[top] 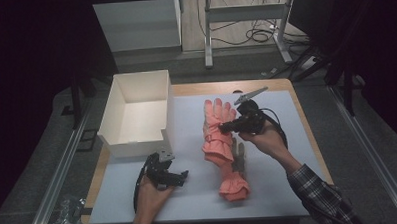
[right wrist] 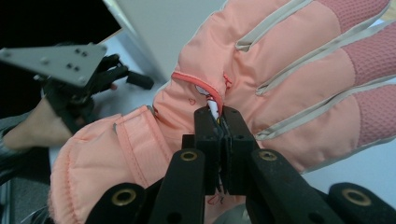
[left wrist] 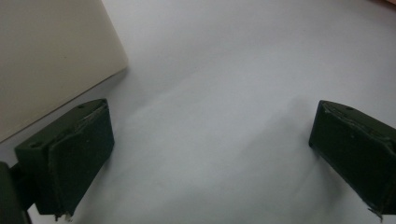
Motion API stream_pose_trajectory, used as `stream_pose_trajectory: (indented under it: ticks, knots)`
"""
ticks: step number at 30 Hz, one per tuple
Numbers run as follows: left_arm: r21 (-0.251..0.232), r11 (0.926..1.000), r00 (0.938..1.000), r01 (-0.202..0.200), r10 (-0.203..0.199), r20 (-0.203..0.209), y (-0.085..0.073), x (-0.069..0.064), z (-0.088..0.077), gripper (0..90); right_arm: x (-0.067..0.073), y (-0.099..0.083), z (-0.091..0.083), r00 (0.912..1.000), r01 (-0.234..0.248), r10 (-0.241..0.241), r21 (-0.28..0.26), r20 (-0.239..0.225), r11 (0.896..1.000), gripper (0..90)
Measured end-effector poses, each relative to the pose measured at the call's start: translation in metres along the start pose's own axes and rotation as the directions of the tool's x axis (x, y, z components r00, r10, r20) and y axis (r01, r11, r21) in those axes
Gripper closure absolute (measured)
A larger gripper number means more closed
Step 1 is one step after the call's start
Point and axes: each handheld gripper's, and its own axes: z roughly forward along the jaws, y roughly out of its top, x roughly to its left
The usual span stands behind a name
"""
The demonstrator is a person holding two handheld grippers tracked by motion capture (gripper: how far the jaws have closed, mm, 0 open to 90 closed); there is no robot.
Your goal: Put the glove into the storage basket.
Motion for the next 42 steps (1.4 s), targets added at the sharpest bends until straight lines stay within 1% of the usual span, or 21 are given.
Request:
stream_pose_trajectory:
  ticks: [4,7,10,15,19,23,28,35,38,40,42]
  knots:
    - [0.000,1.0000,1.0000,0.000,0.000,-0.001,0.000,0.000,0.000,0.3,0.006,-0.014,-0.013,0.9999,0.009,-0.009,0.001,-0.006,1.000,86.0]
    - [0.001,1.0000,1.0000,-0.001,0.001,0.001,0.000,0.000,0.000,0.3,0.010,-0.022,-0.020,0.9999,0.009,-0.009,0.006,-0.012,1.000,86.0]
    - [0.001,1.0000,1.0000,-0.001,0.001,0.000,0.000,0.000,0.000,0.3,0.016,-0.035,-0.027,0.9996,0.023,-0.022,0.017,-0.015,1.000,86.0]
    - [0.002,1.0000,1.0000,0.000,0.000,0.001,0.000,0.000,0.000,0.3,0.024,-0.053,-0.032,0.9993,0.029,-0.028,0.028,-0.026,0.999,86.0]
    - [-0.001,1.0000,1.0000,0.003,-0.003,0.001,0.000,0.000,0.000,0.3,0.027,-0.067,-0.029,0.9988,0.037,-0.036,0.048,-0.033,0.998,86.0]
    - [0.001,1.0000,1.0000,0.000,0.000,-0.001,0.000,0.000,0.000,0.3,0.026,-0.077,-0.020,0.9988,0.039,-0.036,0.074,-0.032,0.997,85.9]
    - [0.000,1.0000,1.0000,0.001,-0.001,0.000,0.000,0.000,0.000,0.3,0.025,-0.085,-0.009,0.9991,0.042,-0.043,0.098,0.001,0.994,85.3]
    - [0.000,1.0000,1.0000,0.003,-0.003,0.000,0.000,0.000,0.000,0.3,0.028,-0.094,0.002,0.9967,0.055,-0.061,0.108,0.054,0.993,84.3]
    - [0.000,1.0000,1.0000,0.004,-0.004,0.000,0.000,0.000,0.000,0.3,0.029,-0.097,0.007,0.9957,0.058,-0.066,0.118,0.065,0.991,83.4]
    - [0.000,1.0000,1.0000,0.004,-0.004,0.000,0.000,0.000,0.000,0.3,0.028,-0.099,0.008,0.9961,0.051,-0.059,0.114,0.066,0.992,82.4]
    - [0.000,1.0000,1.0000,0.003,-0.003,0.000,0.000,0.000,0.000,0.3,0.028,-0.100,0.008,0.9958,0.054,-0.061,0.107,0.067,0.993,79.4]
